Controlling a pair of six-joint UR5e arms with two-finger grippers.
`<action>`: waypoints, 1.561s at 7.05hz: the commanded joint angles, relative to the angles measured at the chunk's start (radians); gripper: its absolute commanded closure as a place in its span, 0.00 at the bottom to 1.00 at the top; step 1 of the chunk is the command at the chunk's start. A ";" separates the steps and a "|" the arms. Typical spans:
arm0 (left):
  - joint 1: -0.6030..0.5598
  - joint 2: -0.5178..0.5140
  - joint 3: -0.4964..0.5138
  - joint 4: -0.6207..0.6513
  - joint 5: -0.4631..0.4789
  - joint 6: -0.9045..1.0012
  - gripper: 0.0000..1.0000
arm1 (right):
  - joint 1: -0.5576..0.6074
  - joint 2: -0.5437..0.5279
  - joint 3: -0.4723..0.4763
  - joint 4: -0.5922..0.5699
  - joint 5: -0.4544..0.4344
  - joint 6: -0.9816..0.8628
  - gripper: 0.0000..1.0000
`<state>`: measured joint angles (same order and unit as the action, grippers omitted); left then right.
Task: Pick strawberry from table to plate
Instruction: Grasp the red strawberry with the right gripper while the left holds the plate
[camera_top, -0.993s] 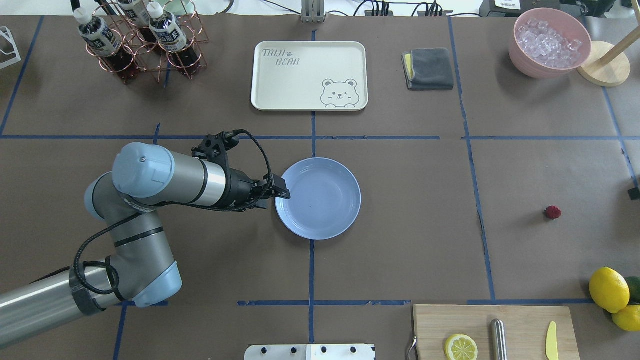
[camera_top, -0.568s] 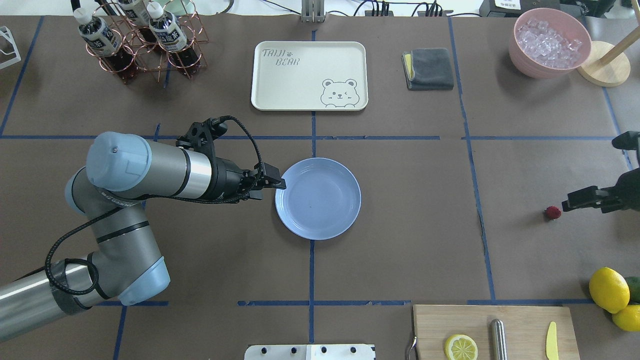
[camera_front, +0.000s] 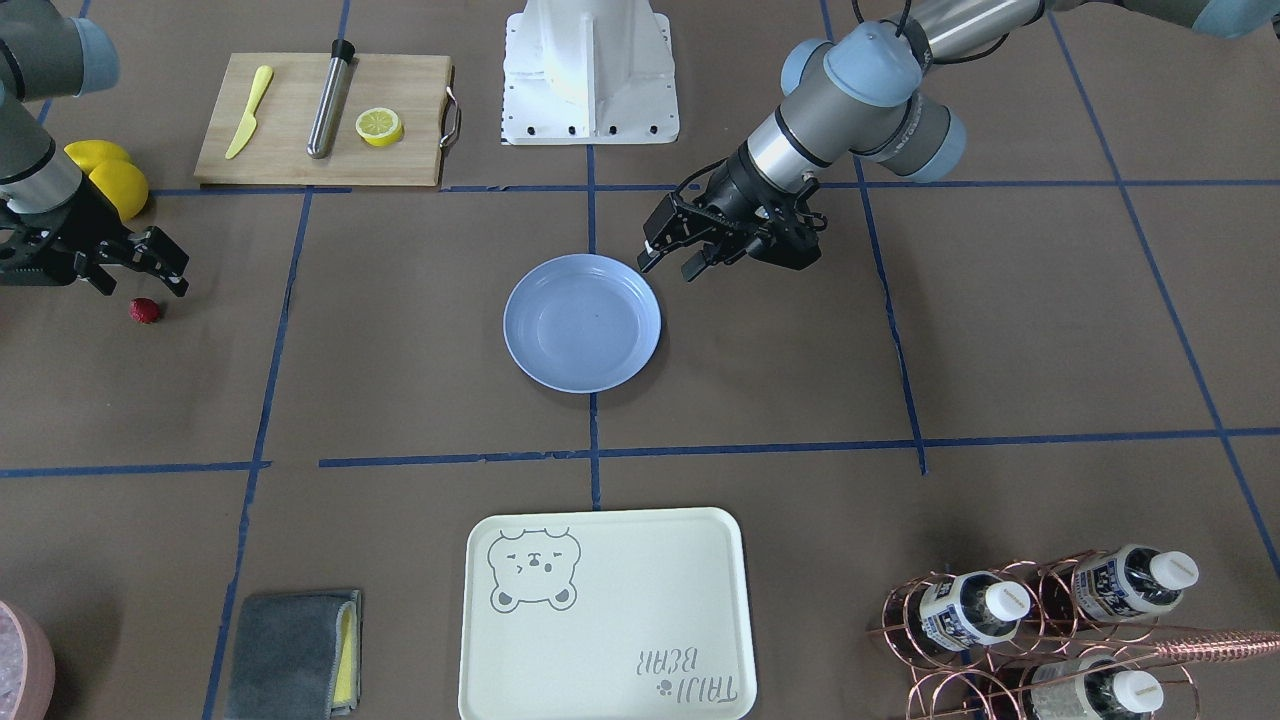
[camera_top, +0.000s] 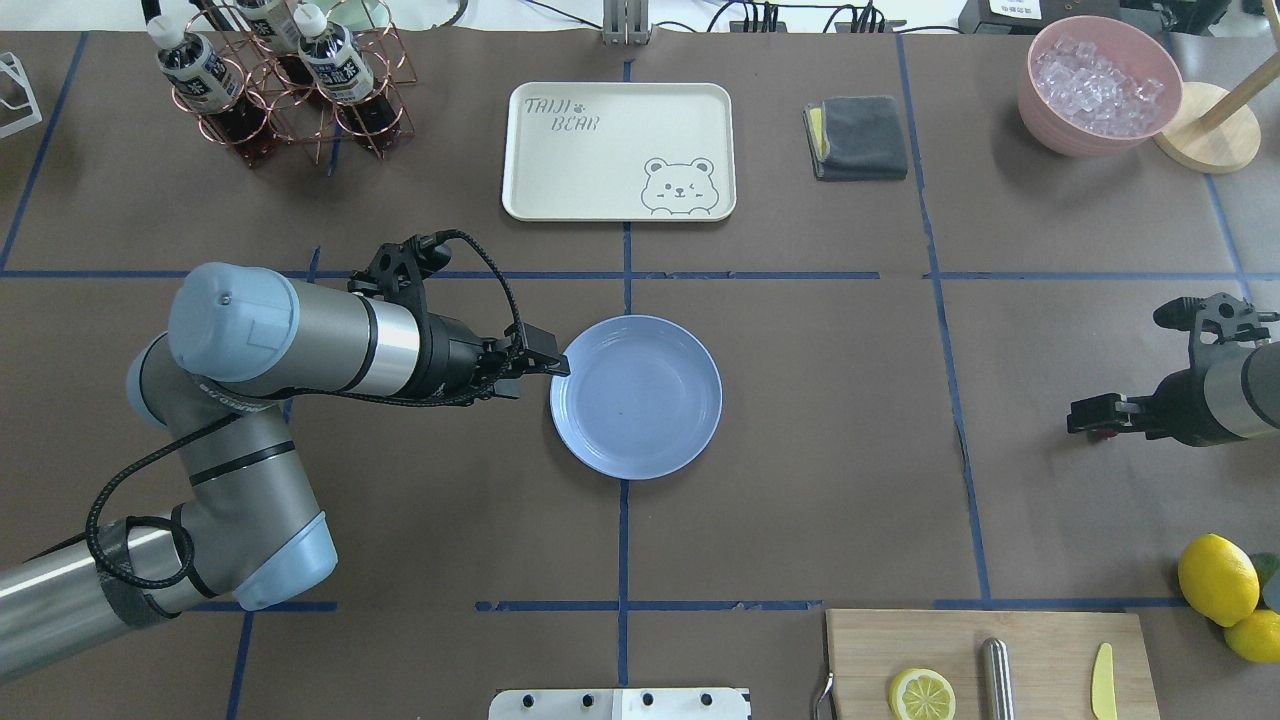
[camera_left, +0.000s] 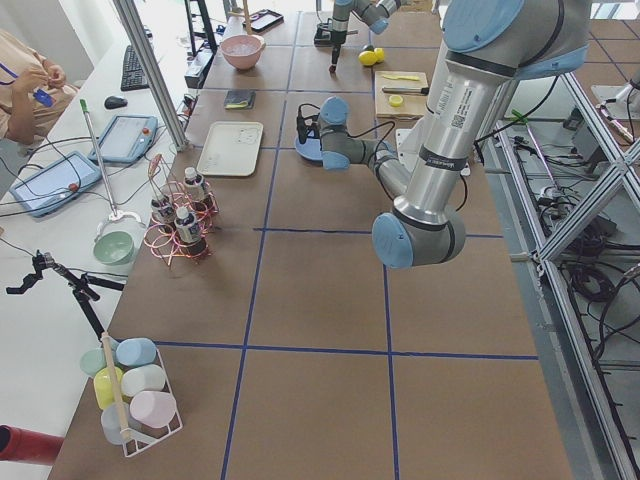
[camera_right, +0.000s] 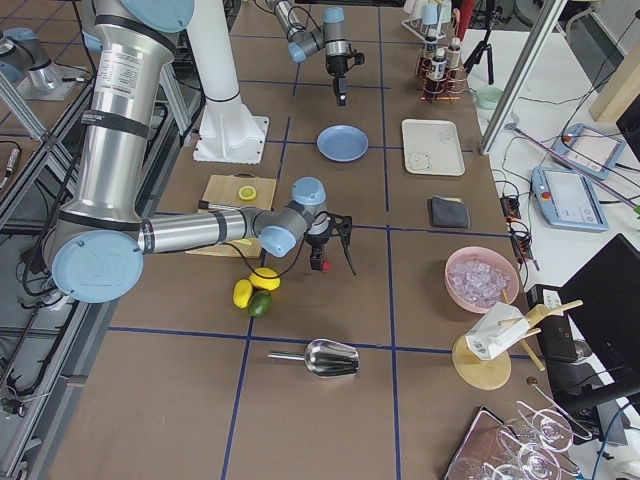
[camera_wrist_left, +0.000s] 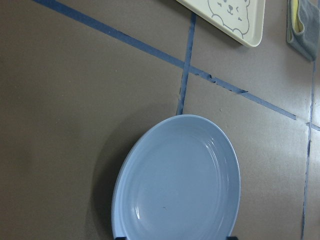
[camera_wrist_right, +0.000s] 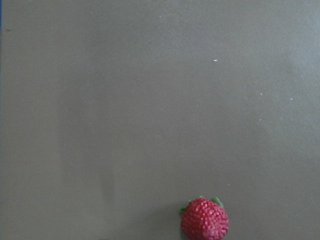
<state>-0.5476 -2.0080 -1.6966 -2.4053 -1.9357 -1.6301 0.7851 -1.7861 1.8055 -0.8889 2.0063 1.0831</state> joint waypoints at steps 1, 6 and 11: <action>0.000 0.002 0.002 0.000 0.001 0.000 0.26 | -0.004 0.025 -0.041 0.001 -0.006 0.001 0.05; 0.000 0.002 -0.005 0.000 0.001 -0.001 0.23 | -0.001 0.017 -0.064 0.001 -0.011 0.000 1.00; -0.055 0.136 -0.202 -0.003 -0.046 0.003 0.23 | -0.033 0.204 0.104 -0.050 0.052 0.326 1.00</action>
<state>-0.5742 -1.9399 -1.8234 -2.4070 -1.9532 -1.6289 0.7802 -1.6853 1.8989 -0.9322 2.0552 1.2285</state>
